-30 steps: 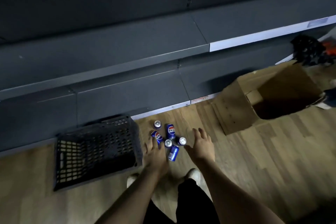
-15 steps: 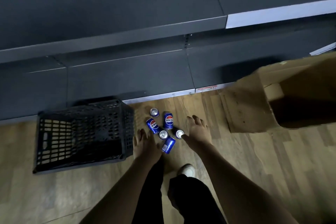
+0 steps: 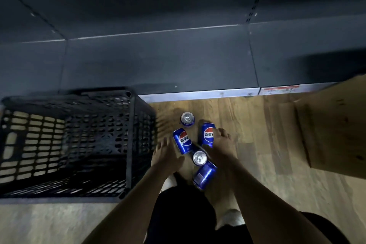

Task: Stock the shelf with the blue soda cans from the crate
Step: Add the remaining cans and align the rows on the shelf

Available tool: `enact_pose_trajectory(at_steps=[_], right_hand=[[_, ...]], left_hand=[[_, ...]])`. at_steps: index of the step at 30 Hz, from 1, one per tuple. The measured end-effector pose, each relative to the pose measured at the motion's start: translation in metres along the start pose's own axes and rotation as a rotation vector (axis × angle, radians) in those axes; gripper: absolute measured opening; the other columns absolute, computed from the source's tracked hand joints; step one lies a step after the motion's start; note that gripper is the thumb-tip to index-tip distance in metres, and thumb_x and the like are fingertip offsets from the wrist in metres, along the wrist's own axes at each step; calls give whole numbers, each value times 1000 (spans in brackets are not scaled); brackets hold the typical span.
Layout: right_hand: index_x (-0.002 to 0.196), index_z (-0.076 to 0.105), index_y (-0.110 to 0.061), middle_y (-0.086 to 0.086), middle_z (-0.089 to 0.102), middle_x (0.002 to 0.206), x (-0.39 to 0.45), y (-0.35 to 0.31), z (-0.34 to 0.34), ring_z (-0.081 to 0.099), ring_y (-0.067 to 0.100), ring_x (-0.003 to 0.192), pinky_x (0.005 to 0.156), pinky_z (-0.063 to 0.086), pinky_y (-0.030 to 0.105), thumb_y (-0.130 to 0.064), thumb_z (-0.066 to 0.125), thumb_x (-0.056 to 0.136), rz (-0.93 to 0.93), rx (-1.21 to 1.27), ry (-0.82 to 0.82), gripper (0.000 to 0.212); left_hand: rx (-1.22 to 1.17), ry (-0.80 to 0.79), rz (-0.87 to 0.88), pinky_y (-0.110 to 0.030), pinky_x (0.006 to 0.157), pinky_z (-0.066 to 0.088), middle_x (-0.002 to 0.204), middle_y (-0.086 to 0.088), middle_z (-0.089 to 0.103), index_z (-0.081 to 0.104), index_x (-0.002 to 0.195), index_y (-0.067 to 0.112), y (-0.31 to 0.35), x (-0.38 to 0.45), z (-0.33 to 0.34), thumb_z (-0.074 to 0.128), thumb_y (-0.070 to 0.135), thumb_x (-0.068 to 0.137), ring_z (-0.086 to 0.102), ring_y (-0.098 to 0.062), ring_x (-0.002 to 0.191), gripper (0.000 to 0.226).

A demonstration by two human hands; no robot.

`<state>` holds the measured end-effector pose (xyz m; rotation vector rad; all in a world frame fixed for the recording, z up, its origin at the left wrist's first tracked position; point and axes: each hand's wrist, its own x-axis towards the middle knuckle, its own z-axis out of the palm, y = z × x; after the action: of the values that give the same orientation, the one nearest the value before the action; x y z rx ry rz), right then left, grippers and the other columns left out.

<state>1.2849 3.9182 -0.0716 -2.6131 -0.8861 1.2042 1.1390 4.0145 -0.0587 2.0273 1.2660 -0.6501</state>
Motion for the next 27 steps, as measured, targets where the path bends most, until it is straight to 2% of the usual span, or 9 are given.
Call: enact_pose_trajectory(at_steps=[3, 6, 10, 15, 20, 23, 27], right_hand=[[142, 32, -10, 14, 29, 150, 39, 21, 35, 32, 33, 133, 106, 30, 37, -40, 62, 86, -9, -19, 10, 70], [143, 31, -10, 12, 30, 150, 69, 35, 68, 34, 32, 132, 107, 33, 40, -40, 62, 87, -48, -19, 19, 71], [146, 28, -12, 10, 27, 151, 100, 49, 92, 37, 30, 131, 106, 36, 41, -43, 60, 88, -47, -13, 61, 73], [149, 15, -11, 19, 21, 152, 128, 63, 105, 37, 33, 133, 106, 38, 44, -46, 63, 86, 35, 16, 130, 87], [151, 1, -9, 26, 10, 155, 140, 68, 111, 25, 39, 140, 112, 31, 47, -55, 62, 83, 126, 21, 100, 103], [151, 0, -8, 28, 16, 152, 145, 70, 114, 30, 39, 138, 110, 35, 47, -57, 64, 80, 164, 84, 121, 107], [150, 5, -8, 20, 35, 144, 155, 70, 122, 41, 34, 131, 106, 38, 43, -52, 72, 76, 218, 233, 114, 110]], left_hand=[[-24, 2, -24, -35, 108, 29, 146, -12, 33, 22, 145, 9, -13, 40, 34, 58, 35, 83, 30, -31, 135, 77], [-26, 0, -40, -38, 109, 29, 147, -14, 29, 20, 146, 10, -20, 78, 66, 48, 47, 80, 32, -32, 133, 81], [-44, 69, 16, -36, 107, 30, 150, -18, 23, 3, 149, 5, -16, 114, 75, 64, 37, 84, 32, -32, 135, 94], [-51, 197, 113, -36, 117, 16, 158, -11, -1, -7, 150, 11, -11, 153, 75, 70, 47, 78, 6, -27, 146, 111], [10, 266, 204, -35, 117, 16, 158, -7, 6, -2, 150, 14, -4, 172, 74, 72, 54, 71, 9, -25, 145, 116], [97, 238, 212, -37, 116, 19, 158, -7, 4, -6, 150, 20, 4, 180, 71, 73, 56, 70, 11, -27, 145, 118], [180, 190, 205, -42, 111, 33, 159, -3, -9, -14, 148, 28, 13, 190, 73, 73, 56, 71, 12, -31, 145, 120]])
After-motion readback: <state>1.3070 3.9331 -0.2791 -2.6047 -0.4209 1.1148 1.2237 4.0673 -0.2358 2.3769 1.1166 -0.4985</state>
